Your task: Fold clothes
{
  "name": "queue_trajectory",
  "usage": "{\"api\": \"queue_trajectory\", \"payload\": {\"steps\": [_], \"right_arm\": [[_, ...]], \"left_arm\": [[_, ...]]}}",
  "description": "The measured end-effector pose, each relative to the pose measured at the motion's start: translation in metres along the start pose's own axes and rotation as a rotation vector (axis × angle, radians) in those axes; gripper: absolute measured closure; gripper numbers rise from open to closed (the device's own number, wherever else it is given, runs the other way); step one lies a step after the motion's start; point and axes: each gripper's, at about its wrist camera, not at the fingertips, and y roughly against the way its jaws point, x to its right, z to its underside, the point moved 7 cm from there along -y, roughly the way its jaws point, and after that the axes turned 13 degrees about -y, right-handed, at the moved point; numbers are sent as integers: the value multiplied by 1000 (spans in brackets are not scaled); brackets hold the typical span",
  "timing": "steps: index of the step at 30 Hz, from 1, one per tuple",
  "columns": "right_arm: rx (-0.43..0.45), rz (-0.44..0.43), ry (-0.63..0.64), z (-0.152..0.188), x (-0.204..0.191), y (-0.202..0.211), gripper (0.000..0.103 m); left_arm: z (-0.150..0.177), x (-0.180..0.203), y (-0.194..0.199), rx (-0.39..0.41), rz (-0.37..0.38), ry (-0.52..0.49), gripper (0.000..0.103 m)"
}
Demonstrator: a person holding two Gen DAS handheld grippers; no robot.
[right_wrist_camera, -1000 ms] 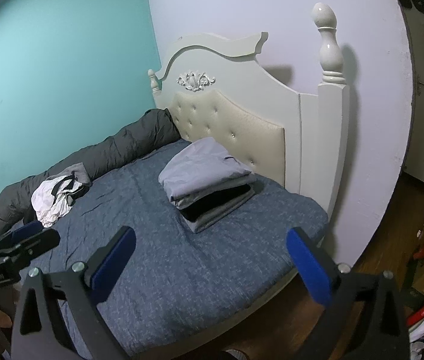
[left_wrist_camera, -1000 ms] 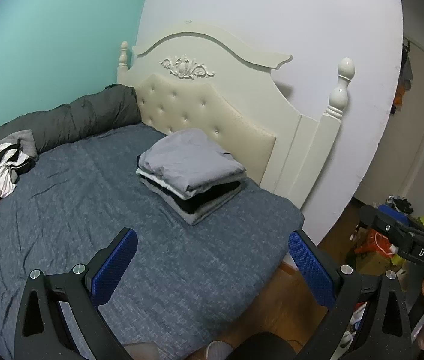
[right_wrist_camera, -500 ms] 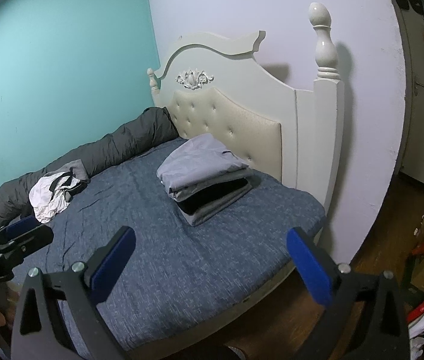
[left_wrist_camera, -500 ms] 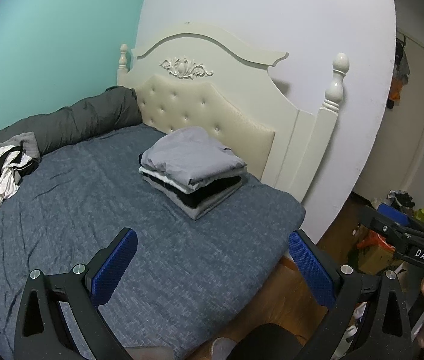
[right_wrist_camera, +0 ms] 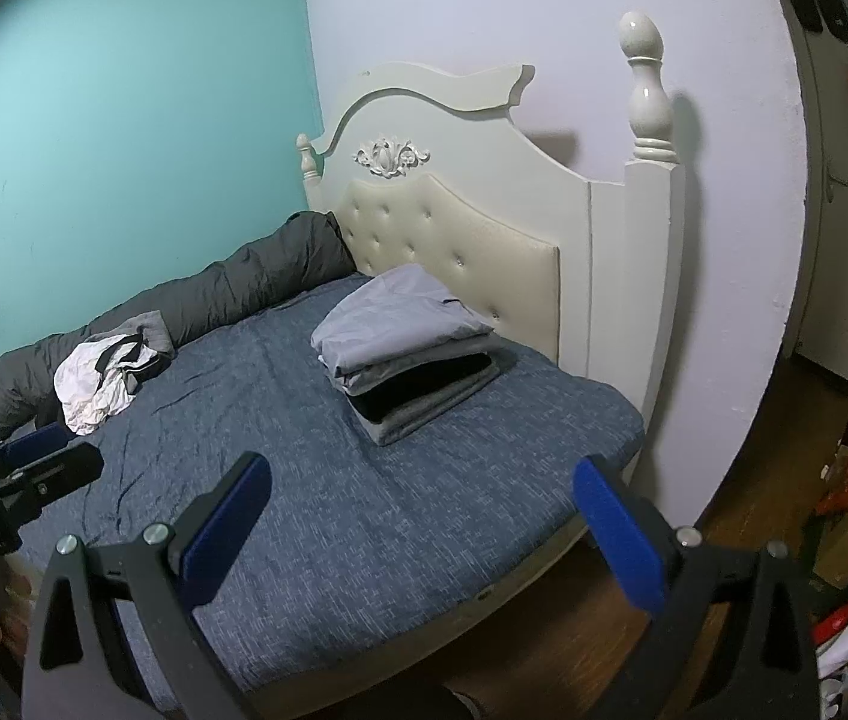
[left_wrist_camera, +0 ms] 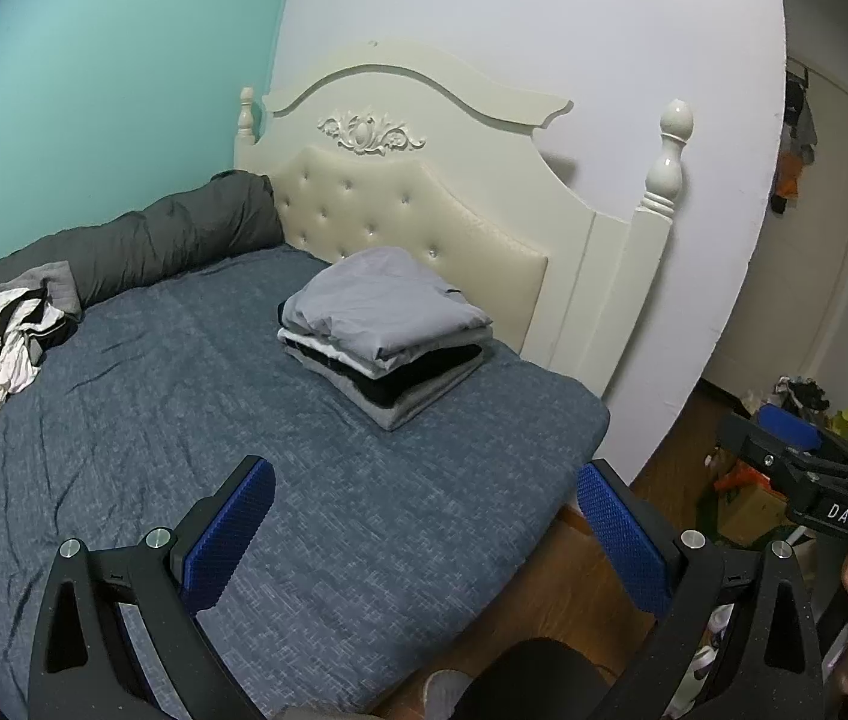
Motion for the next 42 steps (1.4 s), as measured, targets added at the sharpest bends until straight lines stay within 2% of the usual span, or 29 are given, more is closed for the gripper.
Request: {"api": "queue_trajectory", "payload": {"steps": [42], "right_arm": [[-14,-3,13,16,-7,1,0]], "left_arm": [[9,0,3,3,-13,10,0]]}}
